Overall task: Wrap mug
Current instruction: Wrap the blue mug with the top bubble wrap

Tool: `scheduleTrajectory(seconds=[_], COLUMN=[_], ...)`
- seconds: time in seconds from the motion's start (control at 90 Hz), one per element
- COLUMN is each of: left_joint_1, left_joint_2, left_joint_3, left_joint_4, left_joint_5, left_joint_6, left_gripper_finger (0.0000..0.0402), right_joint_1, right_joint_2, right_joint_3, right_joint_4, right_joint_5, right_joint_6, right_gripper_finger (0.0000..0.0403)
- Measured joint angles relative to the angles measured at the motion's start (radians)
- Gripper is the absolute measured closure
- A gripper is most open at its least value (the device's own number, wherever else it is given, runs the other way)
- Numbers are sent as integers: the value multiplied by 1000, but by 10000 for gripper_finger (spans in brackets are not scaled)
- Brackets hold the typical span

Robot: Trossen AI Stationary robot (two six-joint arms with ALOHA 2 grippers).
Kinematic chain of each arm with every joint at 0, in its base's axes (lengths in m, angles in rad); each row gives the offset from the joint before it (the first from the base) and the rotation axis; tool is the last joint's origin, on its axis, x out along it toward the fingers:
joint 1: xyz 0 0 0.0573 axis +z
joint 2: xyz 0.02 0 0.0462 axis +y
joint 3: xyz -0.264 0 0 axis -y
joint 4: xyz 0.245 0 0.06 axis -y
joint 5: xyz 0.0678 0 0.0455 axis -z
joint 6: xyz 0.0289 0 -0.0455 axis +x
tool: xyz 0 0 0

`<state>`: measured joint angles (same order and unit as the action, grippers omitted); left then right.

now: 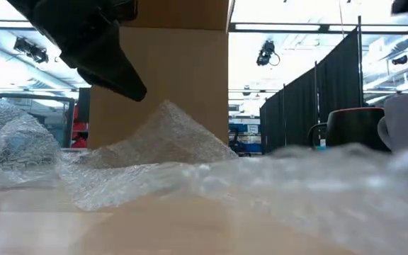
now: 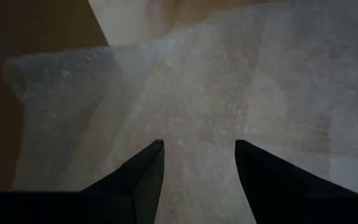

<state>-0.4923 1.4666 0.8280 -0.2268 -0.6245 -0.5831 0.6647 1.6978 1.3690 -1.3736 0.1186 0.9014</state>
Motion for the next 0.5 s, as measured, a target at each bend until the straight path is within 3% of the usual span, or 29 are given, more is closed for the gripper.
scheduleTrajectory(seconds=[0.356,0.5], left_joint_1=[0,-1], left_joint_2=[0,0], left_joint_3=[0,33], left_joint_4=[28,-3], left_joint_5=[2,91], left_joint_6=[-3,-21], left_gripper_finger=[224,224], right_joint_1=[-76,-90], right_joint_2=[-2,-2], right_joint_3=[-99,-168], right_joint_4=[109,175], right_joint_5=[-3,-55], right_joint_6=[-134,-194], right_gripper_finger=[237,260])
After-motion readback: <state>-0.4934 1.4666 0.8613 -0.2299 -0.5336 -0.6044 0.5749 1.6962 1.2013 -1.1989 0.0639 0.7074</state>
